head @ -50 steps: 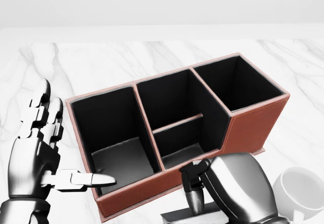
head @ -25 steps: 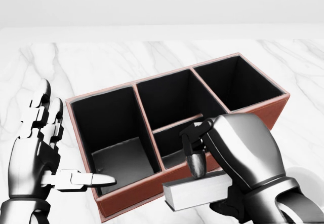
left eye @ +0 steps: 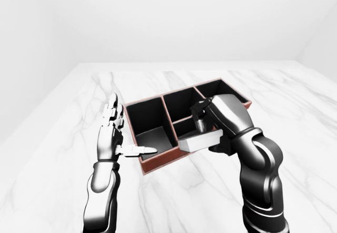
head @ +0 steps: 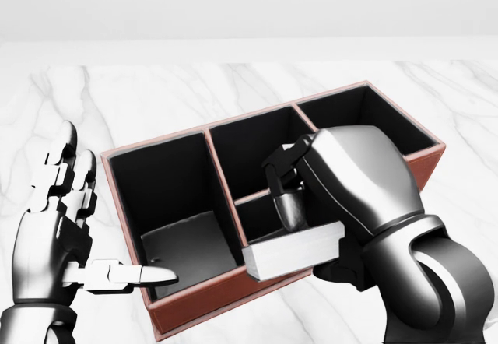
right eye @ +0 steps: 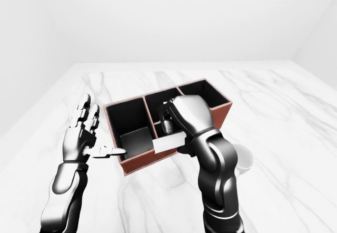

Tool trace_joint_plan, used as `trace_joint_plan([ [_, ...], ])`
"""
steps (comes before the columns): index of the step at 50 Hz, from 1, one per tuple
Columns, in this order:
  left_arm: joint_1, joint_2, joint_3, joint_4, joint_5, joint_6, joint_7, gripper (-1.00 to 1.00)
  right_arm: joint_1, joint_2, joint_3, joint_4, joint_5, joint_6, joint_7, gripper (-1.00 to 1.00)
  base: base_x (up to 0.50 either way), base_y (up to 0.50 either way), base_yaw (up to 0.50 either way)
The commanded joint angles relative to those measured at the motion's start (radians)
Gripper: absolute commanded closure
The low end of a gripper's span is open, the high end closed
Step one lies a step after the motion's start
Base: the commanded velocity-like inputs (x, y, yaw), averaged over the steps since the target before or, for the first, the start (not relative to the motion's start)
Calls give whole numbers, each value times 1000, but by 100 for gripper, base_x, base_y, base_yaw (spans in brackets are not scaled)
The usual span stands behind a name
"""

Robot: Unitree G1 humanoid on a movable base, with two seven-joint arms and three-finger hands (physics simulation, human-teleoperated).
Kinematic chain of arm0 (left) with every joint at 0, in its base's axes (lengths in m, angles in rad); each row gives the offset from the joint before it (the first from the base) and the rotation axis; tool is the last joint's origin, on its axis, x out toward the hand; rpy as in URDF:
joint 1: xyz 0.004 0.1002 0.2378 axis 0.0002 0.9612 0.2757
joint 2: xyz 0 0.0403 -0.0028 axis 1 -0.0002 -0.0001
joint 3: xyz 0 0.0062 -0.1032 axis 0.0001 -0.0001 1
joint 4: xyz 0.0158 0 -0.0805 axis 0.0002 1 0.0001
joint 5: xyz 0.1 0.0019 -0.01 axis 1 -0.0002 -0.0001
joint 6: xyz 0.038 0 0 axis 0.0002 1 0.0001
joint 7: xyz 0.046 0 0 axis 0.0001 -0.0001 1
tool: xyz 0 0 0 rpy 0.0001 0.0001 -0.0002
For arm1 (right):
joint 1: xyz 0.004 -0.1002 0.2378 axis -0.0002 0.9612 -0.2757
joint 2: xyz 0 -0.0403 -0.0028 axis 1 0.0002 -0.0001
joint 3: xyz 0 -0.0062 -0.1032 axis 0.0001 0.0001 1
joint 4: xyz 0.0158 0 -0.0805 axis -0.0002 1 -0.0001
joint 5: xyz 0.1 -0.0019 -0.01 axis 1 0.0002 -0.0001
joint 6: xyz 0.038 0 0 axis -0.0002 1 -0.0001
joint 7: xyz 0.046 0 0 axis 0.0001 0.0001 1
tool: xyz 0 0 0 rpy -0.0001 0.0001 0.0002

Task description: Pick up the book and place it in the front compartment of the caddy.

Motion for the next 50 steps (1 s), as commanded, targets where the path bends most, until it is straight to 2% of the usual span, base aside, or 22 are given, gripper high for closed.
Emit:
trace_joint_plan([
  [1,-1,1,1,1,-1,0,0,-100,-73,-10,-18,49,5,0,-22,100,0,0,0],
  [31,1,-1,-5,3,4,0,1,-100,-208,-33,-29,226,2,0,-60,100,0,0,0],
  [50,0,-2,-7,16,6,0,2,-100,-292,-53,-42,359,29,0,-130,100,0,0,0],
])
